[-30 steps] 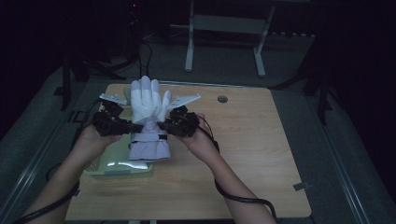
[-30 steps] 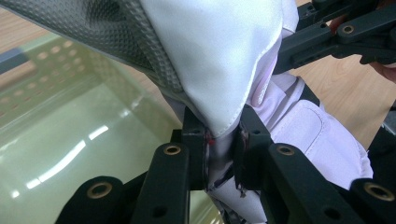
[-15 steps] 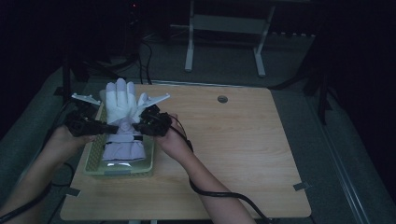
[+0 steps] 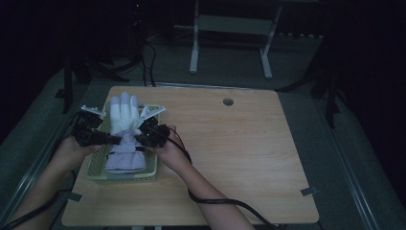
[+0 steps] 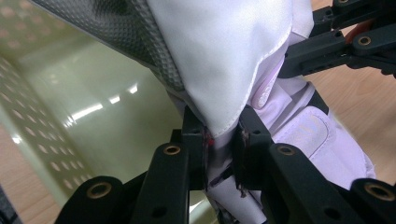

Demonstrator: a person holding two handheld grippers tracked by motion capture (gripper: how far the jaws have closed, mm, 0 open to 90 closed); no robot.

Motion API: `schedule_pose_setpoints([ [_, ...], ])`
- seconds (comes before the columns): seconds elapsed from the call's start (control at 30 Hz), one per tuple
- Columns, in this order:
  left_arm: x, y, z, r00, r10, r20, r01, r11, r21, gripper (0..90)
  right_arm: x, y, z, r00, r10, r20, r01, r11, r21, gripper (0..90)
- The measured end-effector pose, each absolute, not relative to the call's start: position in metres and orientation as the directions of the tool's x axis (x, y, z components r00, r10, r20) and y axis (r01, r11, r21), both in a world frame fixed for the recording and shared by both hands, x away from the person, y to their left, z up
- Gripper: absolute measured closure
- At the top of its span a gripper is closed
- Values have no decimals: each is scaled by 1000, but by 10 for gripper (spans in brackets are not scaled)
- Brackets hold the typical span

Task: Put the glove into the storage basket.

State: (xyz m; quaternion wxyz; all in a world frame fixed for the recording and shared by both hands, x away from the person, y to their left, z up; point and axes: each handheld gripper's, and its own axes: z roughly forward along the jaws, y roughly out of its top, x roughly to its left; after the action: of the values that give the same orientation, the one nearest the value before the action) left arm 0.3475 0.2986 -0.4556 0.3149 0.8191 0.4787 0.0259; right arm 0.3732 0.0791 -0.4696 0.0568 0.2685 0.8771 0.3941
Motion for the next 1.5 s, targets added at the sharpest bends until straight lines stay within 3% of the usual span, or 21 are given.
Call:
schedule_pose_setpoints([
  [0.5,354,302,-502,492,811,-318,814,-299,498,767,375,93,-506,-839,541,66,448,615,649,813],
  [0.63,355,302,-507,479,819,-317,823,-293,486,745,374,99,-507,-832,553,48,455,630,629,747],
  [0.7,357,299,-512,463,838,-289,835,-303,459,693,374,99,-508,-833,552,34,447,636,629,678],
  [0.73,358,298,-513,458,843,-284,837,-301,456,653,374,99,-507,-837,546,41,447,638,627,602],
  [0.83,359,295,-516,448,851,-276,845,-301,443,586,374,98,-506,-835,549,26,441,641,628,566],
  [1.03,359,283,-517,440,881,-175,834,-329,442,462,379,85,-499,-829,557,45,448,613,651,463],
  [1.1,358,282,-514,445,881,-162,826,-333,455,421,379,80,-494,-833,551,60,443,597,668,419],
  [1.13,357,282,-513,439,885,-159,823,-324,467,319,380,75,-490,-831,553,67,444,585,679,404],
  [1.27,351,283,-505,459,877,-142,796,-335,505,148,381,66,-487,-827,552,108,467,566,679,322],
  [1.3,344,281,-501,465,879,-105,769,-343,540,143,381,63,-486,-834,538,119,463,567,681,285],
  [1.5,328,284,-497,456,887,-76,710,-311,632,73,378,56,-484,-852,505,137,447,564,694,227],
])
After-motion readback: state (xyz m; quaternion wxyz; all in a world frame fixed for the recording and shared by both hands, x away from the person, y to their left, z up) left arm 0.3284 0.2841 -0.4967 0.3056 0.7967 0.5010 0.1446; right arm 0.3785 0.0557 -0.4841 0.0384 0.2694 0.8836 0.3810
